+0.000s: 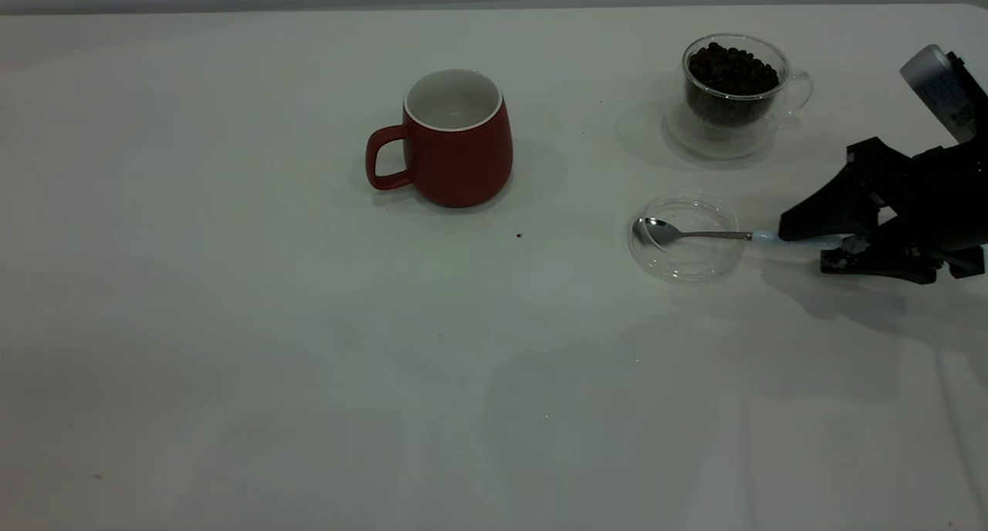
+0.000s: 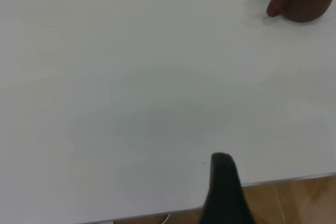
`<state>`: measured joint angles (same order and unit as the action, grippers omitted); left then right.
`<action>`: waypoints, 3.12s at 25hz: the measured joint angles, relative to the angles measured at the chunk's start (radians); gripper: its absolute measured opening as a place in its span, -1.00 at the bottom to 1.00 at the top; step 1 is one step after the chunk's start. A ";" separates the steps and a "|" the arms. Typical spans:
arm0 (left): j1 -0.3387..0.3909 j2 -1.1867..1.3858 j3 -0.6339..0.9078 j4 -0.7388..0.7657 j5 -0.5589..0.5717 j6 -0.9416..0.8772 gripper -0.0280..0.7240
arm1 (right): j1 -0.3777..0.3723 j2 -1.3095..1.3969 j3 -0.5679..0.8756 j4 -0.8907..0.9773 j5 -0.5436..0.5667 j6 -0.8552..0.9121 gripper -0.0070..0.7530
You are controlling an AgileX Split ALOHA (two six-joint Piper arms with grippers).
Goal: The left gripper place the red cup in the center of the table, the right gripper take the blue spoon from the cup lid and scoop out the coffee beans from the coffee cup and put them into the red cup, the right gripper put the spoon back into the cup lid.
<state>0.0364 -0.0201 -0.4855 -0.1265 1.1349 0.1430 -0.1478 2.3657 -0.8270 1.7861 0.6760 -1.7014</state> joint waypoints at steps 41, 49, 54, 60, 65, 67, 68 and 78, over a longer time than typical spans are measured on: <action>0.000 0.000 0.000 0.000 0.000 -0.001 0.64 | 0.048 -1.750 0.011 -1.535 0.469 1.457 0.51; 0.000 0.000 0.000 0.000 0.000 0.000 0.64 | 0.076 -2.084 0.086 -1.792 0.558 1.711 0.51; 0.000 0.000 0.000 0.000 0.000 0.000 0.64 | 0.079 -2.088 0.275 -1.807 0.496 1.724 0.51; 0.000 0.000 0.000 0.000 0.000 0.000 0.64 | 0.086 -2.094 0.354 -1.821 0.446 1.721 0.51; 0.000 0.000 0.000 0.000 0.000 0.000 0.64 | 0.097 -2.174 0.359 -1.820 0.443 1.719 0.51; 0.000 0.000 0.000 0.000 0.000 0.000 0.64 | 0.097 -2.240 0.359 -1.820 0.443 1.719 0.51; 0.000 0.000 0.000 0.000 0.000 0.000 0.64 | 0.097 -2.271 0.359 -1.820 0.443 1.719 0.51; 0.000 0.000 0.000 0.000 0.000 0.000 0.64 | 0.101 -2.381 0.359 -1.818 0.451 1.719 0.51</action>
<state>0.0364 -0.0201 -0.4855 -0.1265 1.1349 0.1430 -0.0465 -0.0156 -0.4683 -0.0319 1.1268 0.0178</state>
